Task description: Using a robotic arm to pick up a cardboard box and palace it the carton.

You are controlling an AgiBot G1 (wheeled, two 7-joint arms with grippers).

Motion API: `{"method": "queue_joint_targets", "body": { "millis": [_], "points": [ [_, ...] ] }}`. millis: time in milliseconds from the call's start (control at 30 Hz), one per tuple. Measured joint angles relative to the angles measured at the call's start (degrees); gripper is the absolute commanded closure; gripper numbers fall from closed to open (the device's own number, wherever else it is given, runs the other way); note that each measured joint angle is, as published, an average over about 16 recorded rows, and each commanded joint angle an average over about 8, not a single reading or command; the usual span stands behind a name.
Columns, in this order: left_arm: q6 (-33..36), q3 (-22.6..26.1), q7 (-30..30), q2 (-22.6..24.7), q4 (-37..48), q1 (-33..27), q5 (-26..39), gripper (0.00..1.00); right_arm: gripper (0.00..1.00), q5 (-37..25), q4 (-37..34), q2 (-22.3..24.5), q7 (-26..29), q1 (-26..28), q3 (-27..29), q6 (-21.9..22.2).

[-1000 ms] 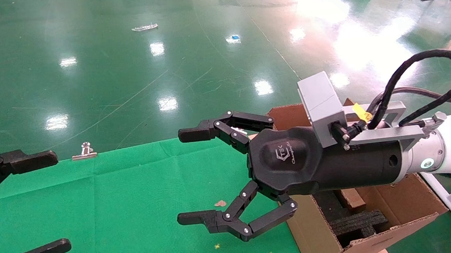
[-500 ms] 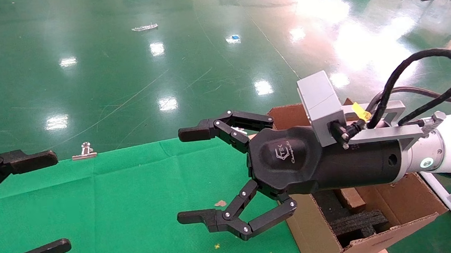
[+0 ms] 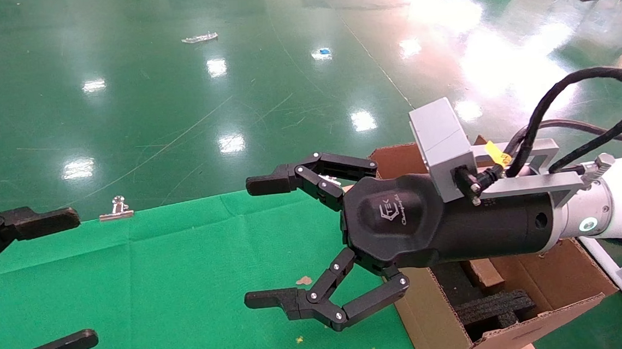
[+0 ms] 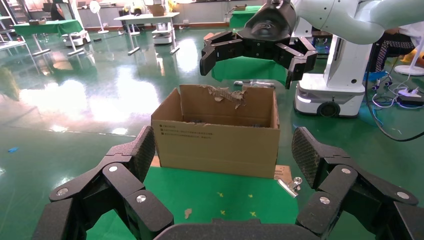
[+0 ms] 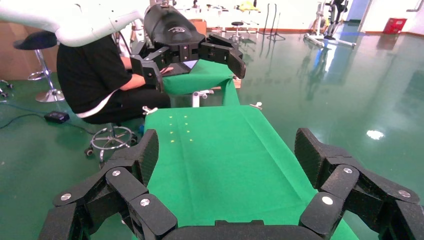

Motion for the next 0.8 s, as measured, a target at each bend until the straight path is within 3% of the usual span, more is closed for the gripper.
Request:
{"method": "queue_joint_targets", "body": {
  "millis": [800],
  "points": [
    [0.0, 0.0, 0.0, 0.0, 0.0, 0.0, 0.0, 0.0, 0.0, 0.0, 0.0, 0.0, 0.0, 0.0, 0.0, 0.0]
  ]
}}
